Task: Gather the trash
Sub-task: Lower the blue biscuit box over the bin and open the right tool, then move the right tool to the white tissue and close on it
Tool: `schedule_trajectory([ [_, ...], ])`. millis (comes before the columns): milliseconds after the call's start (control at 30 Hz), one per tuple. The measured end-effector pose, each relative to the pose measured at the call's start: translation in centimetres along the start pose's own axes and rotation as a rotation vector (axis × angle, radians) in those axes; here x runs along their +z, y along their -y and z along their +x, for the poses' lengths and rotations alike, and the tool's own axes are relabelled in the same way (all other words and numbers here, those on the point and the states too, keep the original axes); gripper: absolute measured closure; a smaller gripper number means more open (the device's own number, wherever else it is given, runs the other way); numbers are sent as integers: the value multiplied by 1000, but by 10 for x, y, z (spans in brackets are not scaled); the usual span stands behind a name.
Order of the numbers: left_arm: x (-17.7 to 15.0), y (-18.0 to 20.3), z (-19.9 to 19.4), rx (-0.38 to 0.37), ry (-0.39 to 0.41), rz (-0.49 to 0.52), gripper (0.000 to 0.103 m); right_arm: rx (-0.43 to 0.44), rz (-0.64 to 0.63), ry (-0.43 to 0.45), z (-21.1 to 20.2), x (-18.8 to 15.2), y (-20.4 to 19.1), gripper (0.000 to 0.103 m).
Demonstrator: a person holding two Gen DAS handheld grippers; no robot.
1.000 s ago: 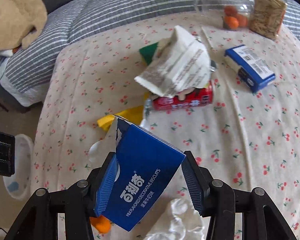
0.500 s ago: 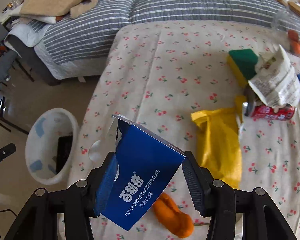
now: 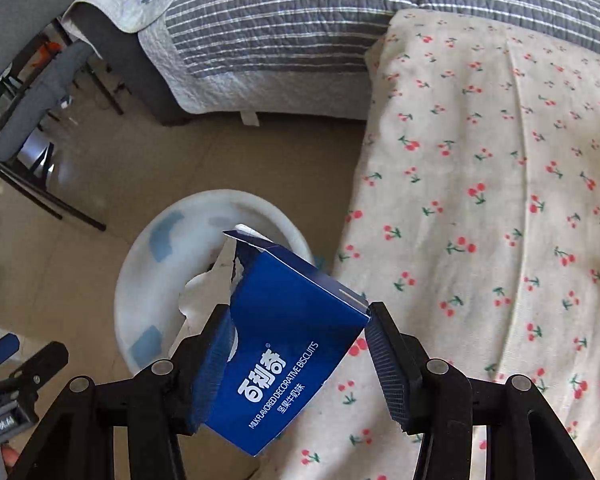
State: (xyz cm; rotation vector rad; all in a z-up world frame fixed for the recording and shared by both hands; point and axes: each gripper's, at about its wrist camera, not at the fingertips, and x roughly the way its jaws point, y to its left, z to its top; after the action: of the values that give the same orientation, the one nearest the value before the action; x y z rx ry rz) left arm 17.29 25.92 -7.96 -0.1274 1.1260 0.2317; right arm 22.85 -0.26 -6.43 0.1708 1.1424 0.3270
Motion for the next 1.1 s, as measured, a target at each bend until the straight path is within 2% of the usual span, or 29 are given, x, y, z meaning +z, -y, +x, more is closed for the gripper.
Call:
schedule_trajectory([
  [133,0,3,-1,-3,1,6,0,46,-16,-2,11,6,-12,39],
  [200,-1,6,-1,-7,-1,15,0,67,-14,-1,13,9,-15,33],
  [333,-2,16,-2,-14,0,43,0,47,-31,1,7,7,-14,31],
  [533,-4,38,-6,-52,-8,80,0,6,-42,-7,-20,-7,8,28],
  [700,-10,71,-15,-111,-8,152,0,-65,-50,-25,-59,-30,49,24],
  [900,-25,132,-31,-176,4,302,0,-174,-7,-19,-114,-62,120,20],
  [1000,-30,156,-36,-233,-14,332,0,-221,33,-25,-133,-81,154,19],
  [1100,-35,177,-39,-265,-26,347,0,-226,74,-29,-149,-100,180,18],
])
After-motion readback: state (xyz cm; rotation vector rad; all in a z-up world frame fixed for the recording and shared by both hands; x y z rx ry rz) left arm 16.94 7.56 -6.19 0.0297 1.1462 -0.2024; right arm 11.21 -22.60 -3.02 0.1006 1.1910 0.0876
